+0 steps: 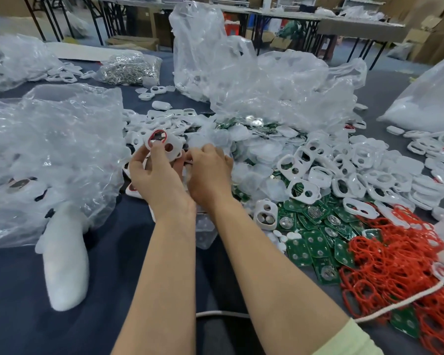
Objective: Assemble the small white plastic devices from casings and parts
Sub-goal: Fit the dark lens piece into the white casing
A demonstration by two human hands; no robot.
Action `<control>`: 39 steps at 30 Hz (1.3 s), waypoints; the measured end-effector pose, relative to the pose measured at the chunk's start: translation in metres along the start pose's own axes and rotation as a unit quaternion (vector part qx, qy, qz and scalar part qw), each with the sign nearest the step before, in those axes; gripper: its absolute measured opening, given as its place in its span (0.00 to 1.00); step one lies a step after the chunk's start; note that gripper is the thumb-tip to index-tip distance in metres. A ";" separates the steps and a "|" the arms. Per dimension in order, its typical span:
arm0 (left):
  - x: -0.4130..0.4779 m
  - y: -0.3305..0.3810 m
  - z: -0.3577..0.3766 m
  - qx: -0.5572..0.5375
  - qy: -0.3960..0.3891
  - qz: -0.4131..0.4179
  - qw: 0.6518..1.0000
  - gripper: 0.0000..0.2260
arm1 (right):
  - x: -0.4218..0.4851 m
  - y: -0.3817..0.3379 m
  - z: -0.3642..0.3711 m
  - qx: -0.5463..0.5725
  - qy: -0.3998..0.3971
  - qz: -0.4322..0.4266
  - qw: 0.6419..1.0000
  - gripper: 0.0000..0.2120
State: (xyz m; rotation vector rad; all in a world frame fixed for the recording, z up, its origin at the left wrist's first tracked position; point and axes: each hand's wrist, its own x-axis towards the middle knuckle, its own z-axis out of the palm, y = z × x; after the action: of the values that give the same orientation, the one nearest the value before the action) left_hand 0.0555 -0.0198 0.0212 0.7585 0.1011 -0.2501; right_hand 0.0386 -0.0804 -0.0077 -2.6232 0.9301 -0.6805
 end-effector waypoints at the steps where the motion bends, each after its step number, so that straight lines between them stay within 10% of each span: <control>1: -0.001 -0.001 0.000 0.011 -0.008 0.000 1.000 0.03 | -0.001 0.005 -0.007 0.046 0.011 0.012 0.999 0.11; 17: -0.046 -0.063 0.004 0.296 -0.319 -0.047 0.899 0.05 | -0.067 0.098 -0.071 0.462 0.163 0.223 0.842 0.05; 29: -0.039 -0.068 0.000 0.336 -0.356 -0.065 0.870 0.05 | -0.067 0.090 -0.070 0.394 0.164 0.182 0.886 0.05; 39: -0.039 -0.066 0.001 0.323 -0.348 -0.066 0.878 0.07 | -0.065 0.096 -0.070 0.470 0.185 0.209 0.838 0.05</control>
State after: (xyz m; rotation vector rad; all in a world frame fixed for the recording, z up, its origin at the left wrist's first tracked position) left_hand 0.0009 -0.0595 -0.0153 1.2829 -0.6516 -0.6956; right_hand -0.0918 -0.1173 -0.0084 -1.3939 0.8927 -1.1612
